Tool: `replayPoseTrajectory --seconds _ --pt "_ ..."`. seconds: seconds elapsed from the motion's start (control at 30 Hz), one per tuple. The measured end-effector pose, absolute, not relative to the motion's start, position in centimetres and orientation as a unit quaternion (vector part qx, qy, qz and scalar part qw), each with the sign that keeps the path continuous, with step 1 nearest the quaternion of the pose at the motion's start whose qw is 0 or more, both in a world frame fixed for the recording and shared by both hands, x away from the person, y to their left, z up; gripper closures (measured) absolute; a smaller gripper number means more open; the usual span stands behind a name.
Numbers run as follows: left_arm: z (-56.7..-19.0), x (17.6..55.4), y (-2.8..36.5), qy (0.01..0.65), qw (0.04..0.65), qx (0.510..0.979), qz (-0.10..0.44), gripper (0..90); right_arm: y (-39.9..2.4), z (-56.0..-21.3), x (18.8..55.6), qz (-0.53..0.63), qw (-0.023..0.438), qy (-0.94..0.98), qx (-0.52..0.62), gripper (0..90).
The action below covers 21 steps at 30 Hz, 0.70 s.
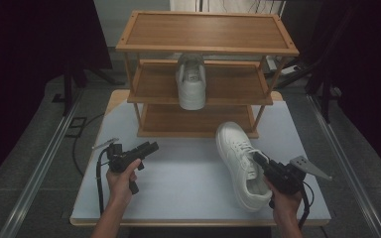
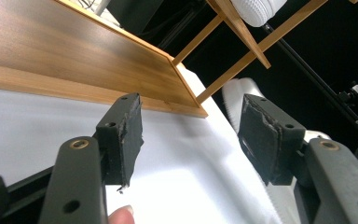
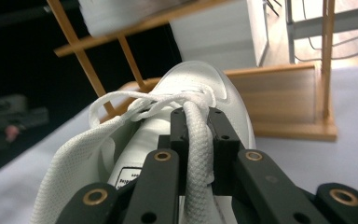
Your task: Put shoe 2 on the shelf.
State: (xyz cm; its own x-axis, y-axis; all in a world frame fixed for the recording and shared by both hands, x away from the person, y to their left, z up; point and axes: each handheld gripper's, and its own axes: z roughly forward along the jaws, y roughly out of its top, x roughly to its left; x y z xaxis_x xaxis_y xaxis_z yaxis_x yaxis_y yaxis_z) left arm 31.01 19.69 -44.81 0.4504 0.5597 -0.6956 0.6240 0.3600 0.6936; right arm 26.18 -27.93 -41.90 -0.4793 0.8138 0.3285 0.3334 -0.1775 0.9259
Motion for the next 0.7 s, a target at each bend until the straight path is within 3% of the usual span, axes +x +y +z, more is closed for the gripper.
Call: replayPoseTrajectory --seconds 0.7 --pt "-44.6 30.9 20.3 0.527 0.643 0.555 -0.029 39.2 -26.8 -38.5 24.9 0.667 0.179 0.569 0.447 83.4"
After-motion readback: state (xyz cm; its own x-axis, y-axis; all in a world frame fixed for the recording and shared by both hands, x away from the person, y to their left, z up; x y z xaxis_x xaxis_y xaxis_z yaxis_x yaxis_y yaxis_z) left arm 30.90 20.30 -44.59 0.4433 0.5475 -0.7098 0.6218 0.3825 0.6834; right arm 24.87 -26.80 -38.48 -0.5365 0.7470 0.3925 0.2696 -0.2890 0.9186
